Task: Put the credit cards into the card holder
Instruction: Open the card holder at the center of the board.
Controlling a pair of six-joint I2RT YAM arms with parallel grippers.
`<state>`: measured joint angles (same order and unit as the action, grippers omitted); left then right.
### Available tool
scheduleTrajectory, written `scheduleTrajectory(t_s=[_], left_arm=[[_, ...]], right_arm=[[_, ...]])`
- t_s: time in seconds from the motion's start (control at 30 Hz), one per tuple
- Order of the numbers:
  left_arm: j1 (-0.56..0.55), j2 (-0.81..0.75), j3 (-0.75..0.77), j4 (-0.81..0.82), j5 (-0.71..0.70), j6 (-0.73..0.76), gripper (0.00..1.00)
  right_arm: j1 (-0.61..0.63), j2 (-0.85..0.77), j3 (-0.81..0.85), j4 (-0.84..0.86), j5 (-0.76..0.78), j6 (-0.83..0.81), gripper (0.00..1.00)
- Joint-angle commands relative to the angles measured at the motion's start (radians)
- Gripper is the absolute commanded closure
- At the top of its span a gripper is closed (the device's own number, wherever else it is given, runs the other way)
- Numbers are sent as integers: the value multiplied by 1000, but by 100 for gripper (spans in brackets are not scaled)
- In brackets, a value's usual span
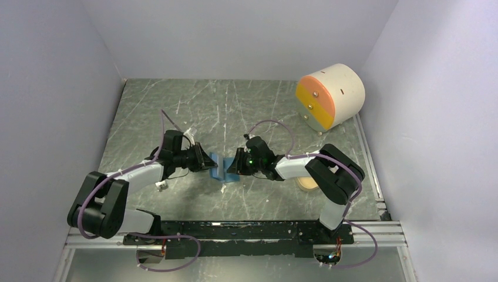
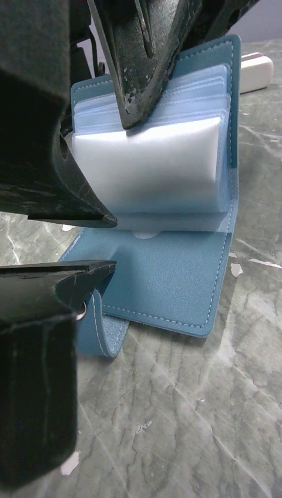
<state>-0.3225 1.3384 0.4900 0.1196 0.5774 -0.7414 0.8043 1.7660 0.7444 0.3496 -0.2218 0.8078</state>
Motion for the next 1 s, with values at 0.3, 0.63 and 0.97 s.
scheduleTrajectory(t_s=[0.3,0.63,0.97], left_arm=[[-40,114,6,147,105,-27,88],[-64,156,38,70,32,26,91],[-98,210,91,25,-14,38,91]], right_arm=[[-11,16,7,17,-20,-17,55],[-87,-49,-45,193,-83,34,51],[-70,24,59,40,-41,1,44]])
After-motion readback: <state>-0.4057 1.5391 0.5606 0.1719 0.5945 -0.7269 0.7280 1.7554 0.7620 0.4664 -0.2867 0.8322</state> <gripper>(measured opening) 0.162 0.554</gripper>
